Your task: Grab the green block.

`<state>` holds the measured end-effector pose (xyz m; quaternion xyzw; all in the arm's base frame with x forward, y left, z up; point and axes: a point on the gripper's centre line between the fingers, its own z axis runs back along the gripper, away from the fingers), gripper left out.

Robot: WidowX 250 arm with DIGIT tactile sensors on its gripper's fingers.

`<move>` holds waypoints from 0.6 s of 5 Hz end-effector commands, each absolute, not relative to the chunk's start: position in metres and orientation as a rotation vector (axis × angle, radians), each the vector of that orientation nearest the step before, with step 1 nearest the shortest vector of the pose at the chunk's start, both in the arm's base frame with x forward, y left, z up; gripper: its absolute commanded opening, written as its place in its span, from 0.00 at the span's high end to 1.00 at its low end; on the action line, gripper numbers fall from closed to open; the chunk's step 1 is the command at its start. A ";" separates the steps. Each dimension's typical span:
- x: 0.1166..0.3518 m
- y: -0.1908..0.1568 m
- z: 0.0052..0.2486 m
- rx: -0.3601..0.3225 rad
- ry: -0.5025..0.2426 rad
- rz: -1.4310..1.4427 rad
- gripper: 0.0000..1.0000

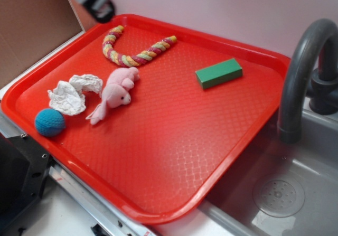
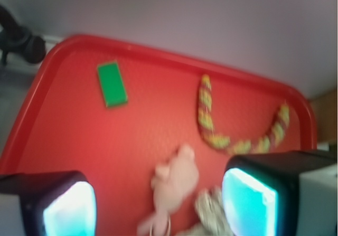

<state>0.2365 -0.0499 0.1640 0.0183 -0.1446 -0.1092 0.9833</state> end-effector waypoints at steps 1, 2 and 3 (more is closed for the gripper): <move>0.296 -0.088 0.114 -0.011 -0.266 -0.355 0.00; 0.309 -0.099 0.093 -0.086 -0.249 -0.422 0.00; 0.317 -0.101 0.078 -0.086 -0.221 -0.433 0.00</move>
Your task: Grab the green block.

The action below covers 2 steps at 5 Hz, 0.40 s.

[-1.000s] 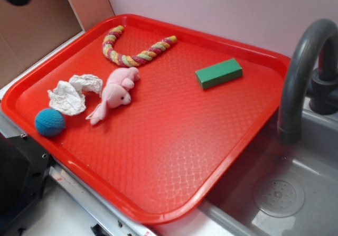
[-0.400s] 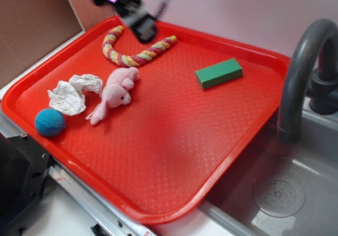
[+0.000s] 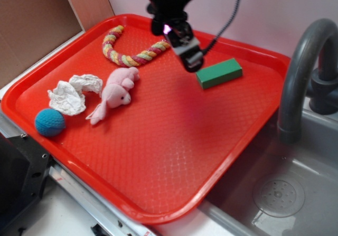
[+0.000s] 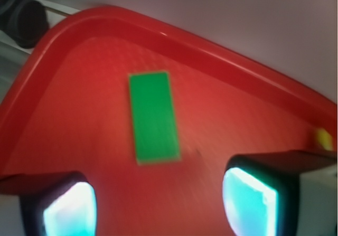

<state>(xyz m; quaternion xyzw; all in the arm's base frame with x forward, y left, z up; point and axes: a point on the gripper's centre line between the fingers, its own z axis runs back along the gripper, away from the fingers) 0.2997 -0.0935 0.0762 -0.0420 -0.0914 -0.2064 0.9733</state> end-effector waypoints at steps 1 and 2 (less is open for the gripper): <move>0.322 -0.102 0.065 -0.059 -0.198 -0.428 0.00; 0.327 -0.104 0.054 -0.045 -0.172 -0.435 0.00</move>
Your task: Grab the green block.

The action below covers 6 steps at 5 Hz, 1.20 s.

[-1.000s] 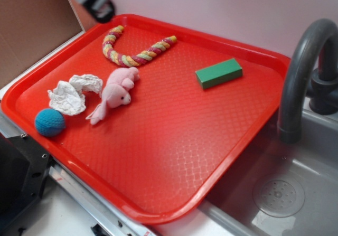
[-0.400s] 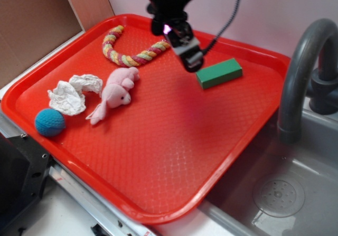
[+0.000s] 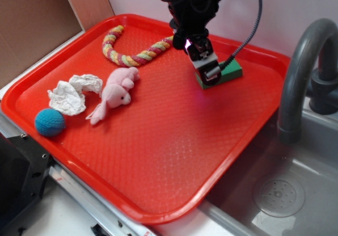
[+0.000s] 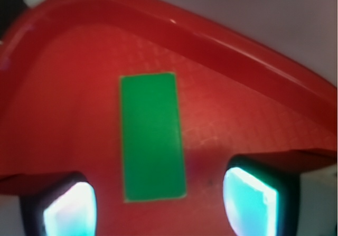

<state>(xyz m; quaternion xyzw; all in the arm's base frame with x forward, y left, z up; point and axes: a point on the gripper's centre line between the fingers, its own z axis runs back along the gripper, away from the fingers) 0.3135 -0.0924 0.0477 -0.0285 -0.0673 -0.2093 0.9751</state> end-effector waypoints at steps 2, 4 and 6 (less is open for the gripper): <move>0.329 -0.119 0.031 -0.056 -0.114 -0.498 0.00; 0.330 -0.119 0.026 -0.013 -0.075 -0.489 1.00; 0.331 -0.108 0.034 -0.009 -0.032 -0.432 1.00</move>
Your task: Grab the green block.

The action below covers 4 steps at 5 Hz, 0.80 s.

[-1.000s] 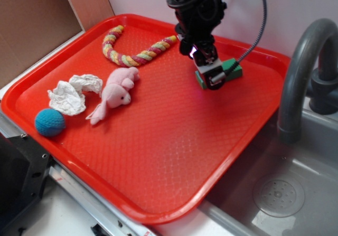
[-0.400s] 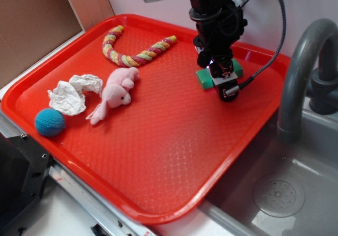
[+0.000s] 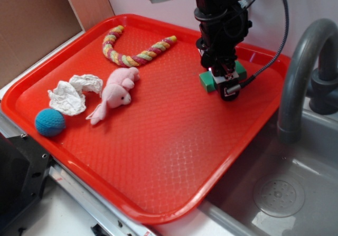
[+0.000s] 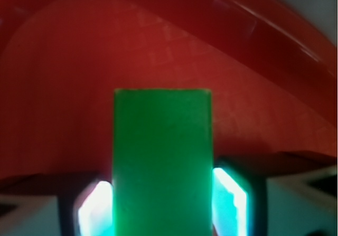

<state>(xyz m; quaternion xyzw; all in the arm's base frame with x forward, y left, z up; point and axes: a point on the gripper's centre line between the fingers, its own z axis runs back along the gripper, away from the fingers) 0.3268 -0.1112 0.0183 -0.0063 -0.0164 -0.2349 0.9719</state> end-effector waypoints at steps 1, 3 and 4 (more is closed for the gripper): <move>0.321 -0.090 0.073 -0.031 -0.083 -0.351 1.00; 0.266 -0.059 0.145 -0.066 -0.093 -0.239 1.00; 0.233 -0.045 0.165 -0.115 -0.089 -0.217 1.00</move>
